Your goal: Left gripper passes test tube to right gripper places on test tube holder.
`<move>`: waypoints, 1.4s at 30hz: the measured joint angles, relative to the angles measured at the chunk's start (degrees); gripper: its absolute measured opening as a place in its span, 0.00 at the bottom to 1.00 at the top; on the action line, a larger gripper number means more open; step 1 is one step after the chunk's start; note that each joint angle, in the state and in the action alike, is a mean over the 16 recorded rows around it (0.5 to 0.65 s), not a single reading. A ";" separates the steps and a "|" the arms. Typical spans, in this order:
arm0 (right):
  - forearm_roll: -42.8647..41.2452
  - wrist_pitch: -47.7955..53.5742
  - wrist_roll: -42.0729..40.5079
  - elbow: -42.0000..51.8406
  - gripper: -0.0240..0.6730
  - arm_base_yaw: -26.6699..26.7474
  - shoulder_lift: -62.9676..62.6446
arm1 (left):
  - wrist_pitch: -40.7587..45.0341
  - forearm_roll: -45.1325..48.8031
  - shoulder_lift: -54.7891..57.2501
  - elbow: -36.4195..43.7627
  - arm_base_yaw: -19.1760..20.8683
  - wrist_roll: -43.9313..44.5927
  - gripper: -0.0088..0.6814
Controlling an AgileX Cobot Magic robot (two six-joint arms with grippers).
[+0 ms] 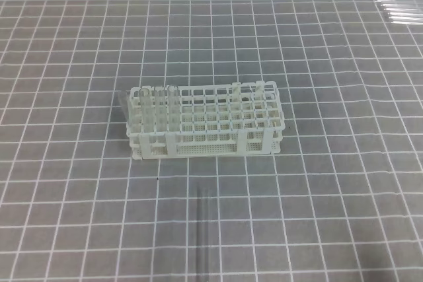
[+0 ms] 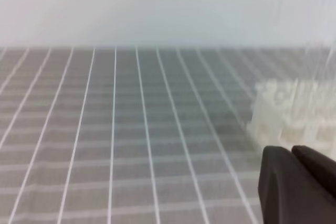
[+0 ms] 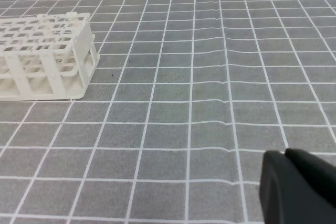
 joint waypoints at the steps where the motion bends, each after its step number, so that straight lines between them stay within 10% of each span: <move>1: 0.04 -0.51 0.00 0.00 0.02 0.00 0.00 | -0.99 -0.11 -0.13 0.05 0.00 -0.91 0.01; 22: 21.51 -19.42 0.00 -0.03 0.02 0.00 0.01 | -6.64 -0.49 0.41 -0.59 -0.01 -17.86 0.01; 42: 23.44 0.73 -2.41 -15.18 0.02 0.00 19.21 | 17.25 -3.84 19.33 -20.52 -0.05 -17.81 0.01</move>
